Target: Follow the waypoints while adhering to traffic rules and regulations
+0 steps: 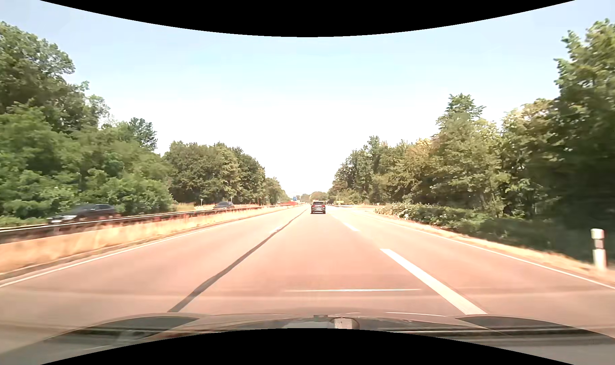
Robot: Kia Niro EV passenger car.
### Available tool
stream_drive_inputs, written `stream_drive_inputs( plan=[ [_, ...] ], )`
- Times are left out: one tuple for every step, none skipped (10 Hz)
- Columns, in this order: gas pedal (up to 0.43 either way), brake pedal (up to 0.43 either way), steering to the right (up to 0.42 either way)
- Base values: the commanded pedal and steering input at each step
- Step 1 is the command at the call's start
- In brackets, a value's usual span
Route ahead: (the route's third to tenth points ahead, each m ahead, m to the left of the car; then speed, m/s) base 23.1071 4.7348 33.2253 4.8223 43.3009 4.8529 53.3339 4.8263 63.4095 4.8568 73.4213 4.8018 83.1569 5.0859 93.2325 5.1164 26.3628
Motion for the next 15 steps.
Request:
stream_drive_inputs(
  plan=[
    [0.047, 0.0, -0.001],
    [0.047, 0.0, -0.001],
    [0.047, 0.0, -0.001],
    [0.059, 0.0, -0.001],
    [0.059, 0.0, -0.001],
    [0.059, 0.0, -0.001],
    [0.067, 0.0, -0.001],
    [0.079, 0.0, -0.001],
    [0.087, 0.0, -0.001],
    [0.087, 0.0, -0.001],
    [0.098, 0.0, -0.001],
    [0.11, 0.0, -0.001],
    [0.118, 0.0, -0.001],
    [0.13, 0.0, 0.0],
    [0.13, 0.0, -0.001]
  ],
)
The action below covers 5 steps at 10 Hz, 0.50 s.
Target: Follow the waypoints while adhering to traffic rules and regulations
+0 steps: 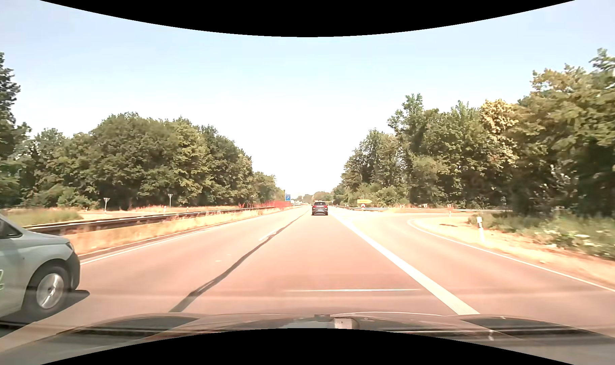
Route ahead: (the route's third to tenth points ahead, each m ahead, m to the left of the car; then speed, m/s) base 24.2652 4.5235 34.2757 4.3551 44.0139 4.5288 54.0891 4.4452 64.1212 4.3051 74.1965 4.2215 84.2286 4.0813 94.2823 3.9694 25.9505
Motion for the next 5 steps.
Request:
stream_drive_inputs(
  plan=[
    [0.13, 0.0, 0.0],
    [0.13, 0.0, -0.001],
    [0.13, 0.0, 0.0],
    [0.13, 0.0, 0.0],
    [0.13, 0.0, 0.0]
  ],
)
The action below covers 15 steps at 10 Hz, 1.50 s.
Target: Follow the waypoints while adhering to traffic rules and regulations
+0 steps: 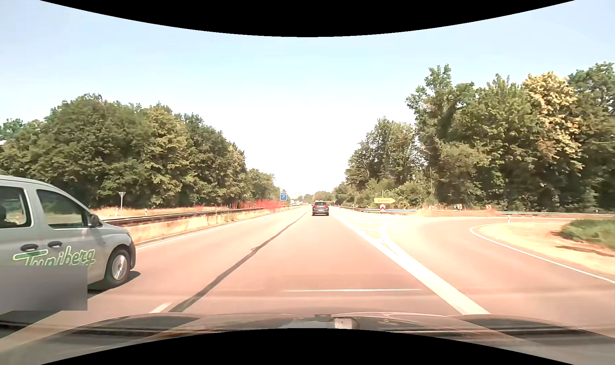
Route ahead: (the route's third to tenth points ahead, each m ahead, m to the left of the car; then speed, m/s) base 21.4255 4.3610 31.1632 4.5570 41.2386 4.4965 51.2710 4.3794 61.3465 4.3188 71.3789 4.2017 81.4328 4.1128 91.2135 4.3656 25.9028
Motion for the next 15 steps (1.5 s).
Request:
stream_drive_inputs(
  plan=[
    [0.118, 0.0, 0.0],
    [0.087, 0.0, 0.0],
    [0.059, 0.0, 0.001],
    [0.028, 0.0, 0.001],
    [0.008, 0.0, 0.002],
    [0.0, 0.0, 0.002],
    [0.0, 0.0, 0.002],
    [0.0, 0.0, 0.002],
    [0.0, 0.0, 0.002],
    [0.0, 0.0, 0.002],
    [0.0, 0.0, 0.002],
    [0.0, 0.0, 0.001],
    [0.0, 0.0, 0.001],
    [0.0, 0.0, 0.001],
    [0.0, 0.0, 0.001]
  ],
)
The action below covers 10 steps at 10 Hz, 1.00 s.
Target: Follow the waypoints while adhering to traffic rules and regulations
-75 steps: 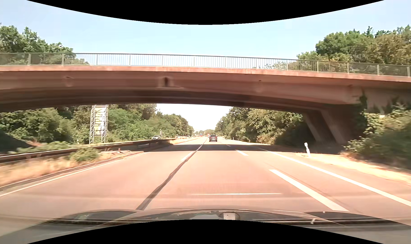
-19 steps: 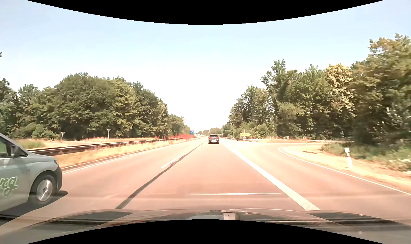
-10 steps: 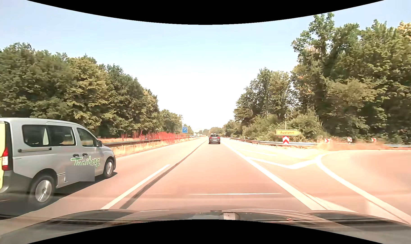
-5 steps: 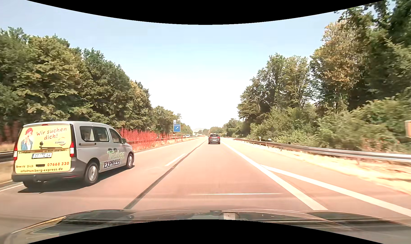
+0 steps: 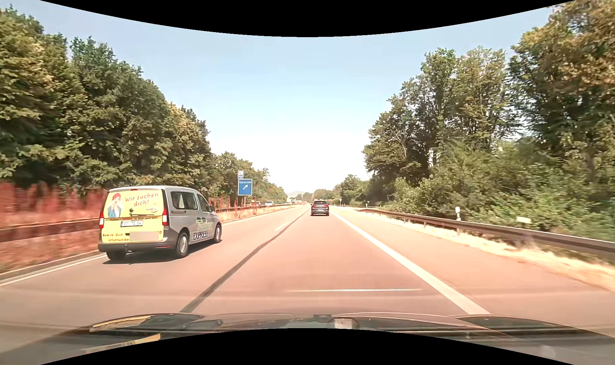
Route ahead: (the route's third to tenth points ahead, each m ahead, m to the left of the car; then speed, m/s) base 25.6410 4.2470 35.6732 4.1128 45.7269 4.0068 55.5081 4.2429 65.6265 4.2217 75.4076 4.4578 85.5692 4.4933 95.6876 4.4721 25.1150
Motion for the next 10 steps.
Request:
stream_drive_inputs(
  plan=[
    [0.0, 0.0, 0.0],
    [0.0, 0.0, 0.0],
    [0.0, 0.0, 0.0],
    [0.0, 0.0, 0.0],
    [0.0, 0.0, 0.0],
    [0.0, 0.0, 0.0],
    [0.0, 0.0, 0.0],
    [0.0, 0.0, 0.0],
    [0.0, 0.0, 0.0],
    [0.0, 0.0, 0.001]
  ],
)
